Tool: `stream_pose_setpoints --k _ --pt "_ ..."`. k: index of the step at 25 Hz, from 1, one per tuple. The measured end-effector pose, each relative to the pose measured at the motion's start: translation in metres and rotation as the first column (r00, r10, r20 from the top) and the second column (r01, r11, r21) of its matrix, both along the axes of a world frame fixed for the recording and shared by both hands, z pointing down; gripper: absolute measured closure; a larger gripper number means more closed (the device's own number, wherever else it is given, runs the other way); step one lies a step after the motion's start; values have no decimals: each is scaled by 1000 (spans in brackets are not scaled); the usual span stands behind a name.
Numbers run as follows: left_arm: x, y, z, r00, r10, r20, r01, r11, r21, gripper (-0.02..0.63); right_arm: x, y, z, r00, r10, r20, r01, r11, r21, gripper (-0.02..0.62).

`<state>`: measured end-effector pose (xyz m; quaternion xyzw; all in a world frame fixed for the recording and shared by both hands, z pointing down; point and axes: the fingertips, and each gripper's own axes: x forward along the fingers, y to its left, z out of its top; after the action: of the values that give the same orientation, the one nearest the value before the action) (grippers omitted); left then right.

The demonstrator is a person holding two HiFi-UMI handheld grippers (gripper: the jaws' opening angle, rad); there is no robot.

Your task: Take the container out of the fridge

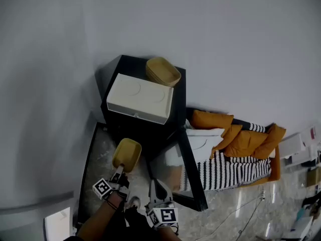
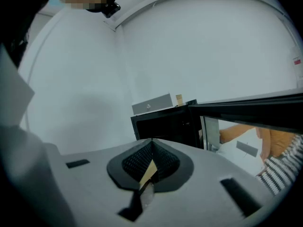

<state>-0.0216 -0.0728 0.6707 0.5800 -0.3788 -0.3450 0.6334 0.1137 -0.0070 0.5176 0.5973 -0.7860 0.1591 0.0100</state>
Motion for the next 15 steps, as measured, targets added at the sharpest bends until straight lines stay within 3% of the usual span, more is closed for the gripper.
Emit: stream_pose_setpoints --k 10,15 --pt "-40 75 -67 996 -88 15 88 996 13 400 -7 43 -24 999 -35 16 35 999 22 595" --pt "-58 103 -105 995 -93 28 92 995 33 400 -17 60 -36 999 -46 13 46 999 25 595"
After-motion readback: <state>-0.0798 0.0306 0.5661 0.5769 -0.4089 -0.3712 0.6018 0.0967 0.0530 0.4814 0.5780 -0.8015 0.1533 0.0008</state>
